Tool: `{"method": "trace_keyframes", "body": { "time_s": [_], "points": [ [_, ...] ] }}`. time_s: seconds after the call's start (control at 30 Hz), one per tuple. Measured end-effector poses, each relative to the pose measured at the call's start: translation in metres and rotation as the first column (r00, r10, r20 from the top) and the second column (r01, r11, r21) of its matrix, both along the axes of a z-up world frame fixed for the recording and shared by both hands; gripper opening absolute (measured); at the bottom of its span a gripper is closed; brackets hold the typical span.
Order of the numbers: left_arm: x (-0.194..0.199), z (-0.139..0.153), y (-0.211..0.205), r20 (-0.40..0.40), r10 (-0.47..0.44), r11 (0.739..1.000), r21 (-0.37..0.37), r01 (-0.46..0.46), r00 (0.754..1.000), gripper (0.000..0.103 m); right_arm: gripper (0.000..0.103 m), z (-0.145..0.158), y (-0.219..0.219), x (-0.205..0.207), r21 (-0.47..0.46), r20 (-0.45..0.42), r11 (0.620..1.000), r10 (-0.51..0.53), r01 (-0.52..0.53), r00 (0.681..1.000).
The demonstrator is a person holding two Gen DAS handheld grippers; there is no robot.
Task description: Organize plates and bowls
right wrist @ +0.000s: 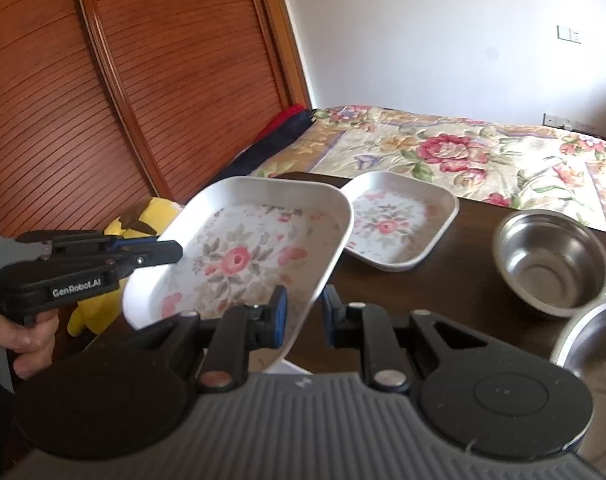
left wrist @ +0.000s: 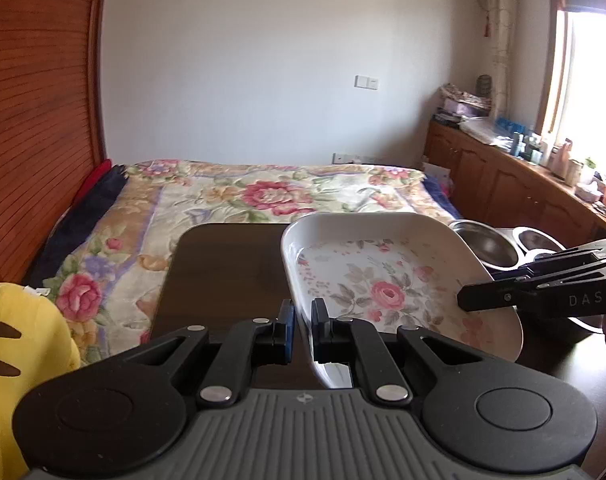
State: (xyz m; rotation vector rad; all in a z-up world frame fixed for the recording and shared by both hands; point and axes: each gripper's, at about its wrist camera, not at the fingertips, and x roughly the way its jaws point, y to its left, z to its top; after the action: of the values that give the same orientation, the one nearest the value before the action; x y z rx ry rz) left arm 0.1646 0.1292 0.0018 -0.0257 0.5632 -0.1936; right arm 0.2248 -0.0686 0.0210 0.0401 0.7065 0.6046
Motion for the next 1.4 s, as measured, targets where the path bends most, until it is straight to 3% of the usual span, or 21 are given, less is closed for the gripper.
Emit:
{"method": "trace_keyframes", "body": {
  "time_s": [0.43, 1.4],
  "points": [
    [-0.027, -0.008, -0.038, -0.007, -0.074, 0.997, 0.006, 0.074, 0.997, 0.036, 0.021, -0.007, -0.036, -0.028, -0.029, 0.008, 0.999, -0.032, 0.032, 0.999],
    [-0.06, -0.039, -0.059, -0.076, -0.085, 0.996, 0.014, 0.087, 0.993, 0.036, 0.021, -0.037, -0.056, -0.06, -0.045, -0.043, 0.998, 0.032, -0.034, 0.999]
  ]
}}
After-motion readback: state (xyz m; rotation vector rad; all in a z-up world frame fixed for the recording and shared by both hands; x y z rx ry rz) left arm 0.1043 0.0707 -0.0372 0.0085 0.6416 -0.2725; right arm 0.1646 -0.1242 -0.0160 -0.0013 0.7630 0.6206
